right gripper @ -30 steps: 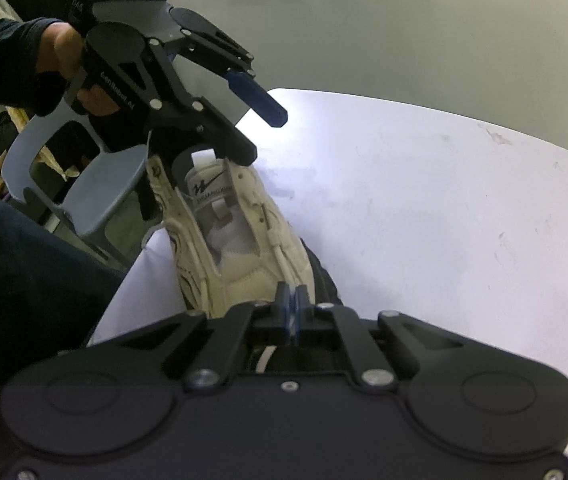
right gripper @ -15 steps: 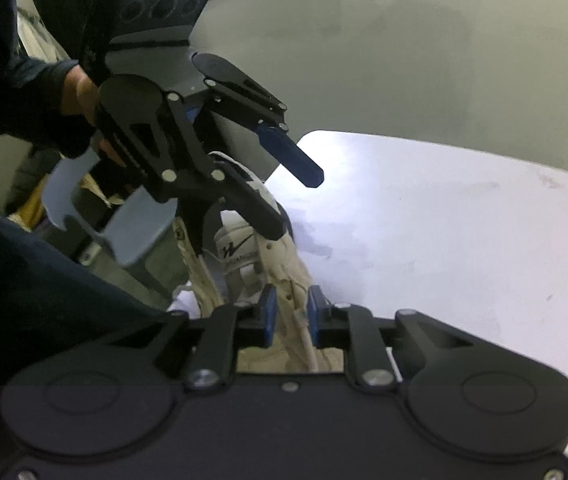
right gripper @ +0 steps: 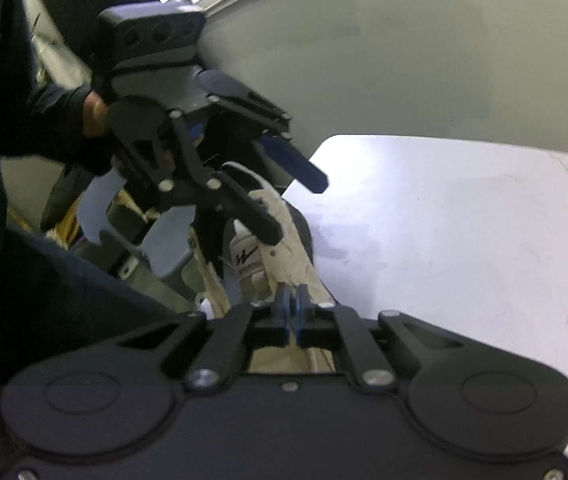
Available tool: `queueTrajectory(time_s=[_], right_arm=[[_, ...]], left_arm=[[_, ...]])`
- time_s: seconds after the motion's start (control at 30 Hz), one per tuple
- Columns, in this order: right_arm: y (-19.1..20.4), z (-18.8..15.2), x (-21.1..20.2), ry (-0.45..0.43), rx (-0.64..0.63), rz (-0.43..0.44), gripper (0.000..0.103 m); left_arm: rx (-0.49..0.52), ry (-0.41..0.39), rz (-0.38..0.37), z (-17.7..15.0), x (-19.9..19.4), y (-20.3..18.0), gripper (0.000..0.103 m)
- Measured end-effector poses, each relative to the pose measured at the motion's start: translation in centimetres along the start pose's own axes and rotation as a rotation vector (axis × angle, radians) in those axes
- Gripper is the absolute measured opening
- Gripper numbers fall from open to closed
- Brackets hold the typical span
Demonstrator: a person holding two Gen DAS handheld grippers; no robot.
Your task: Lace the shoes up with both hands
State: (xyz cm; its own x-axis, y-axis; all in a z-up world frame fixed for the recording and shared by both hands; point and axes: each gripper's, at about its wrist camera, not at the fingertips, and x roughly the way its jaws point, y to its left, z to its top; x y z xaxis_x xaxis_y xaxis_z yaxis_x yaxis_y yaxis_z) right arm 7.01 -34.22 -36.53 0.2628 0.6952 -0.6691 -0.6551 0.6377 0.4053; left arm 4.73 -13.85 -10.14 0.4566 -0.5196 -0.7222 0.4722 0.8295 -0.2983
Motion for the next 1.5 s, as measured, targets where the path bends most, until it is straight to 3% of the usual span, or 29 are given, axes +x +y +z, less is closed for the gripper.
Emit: queueTrajectory(time_s=[0.7,0.9,1.23,1.5], right_arm=[[3.9,1.8,0.8,0.098,-0.246,-0.078,0.000],[3.7,0.9,-0.2,0.051,-0.208,-0.083,0.008],[2.7,0.0,0.4,0.064,-0.167,-0.047,0.002],[2.9,0.7,-0.3,-0.007,-0.147,-0.055,0.000]], left_arm=[[-0.002,0.004,0.007,0.2,0.3,0.0,0.051],[-0.010,-0.001,0.006,0.2,0.3,0.2,0.051],[-0.012,-0.004,0.017,0.3,0.3,0.0,0.051],[-0.012,-0.009,0.013,0.3,0.6,-0.1,0.051]])
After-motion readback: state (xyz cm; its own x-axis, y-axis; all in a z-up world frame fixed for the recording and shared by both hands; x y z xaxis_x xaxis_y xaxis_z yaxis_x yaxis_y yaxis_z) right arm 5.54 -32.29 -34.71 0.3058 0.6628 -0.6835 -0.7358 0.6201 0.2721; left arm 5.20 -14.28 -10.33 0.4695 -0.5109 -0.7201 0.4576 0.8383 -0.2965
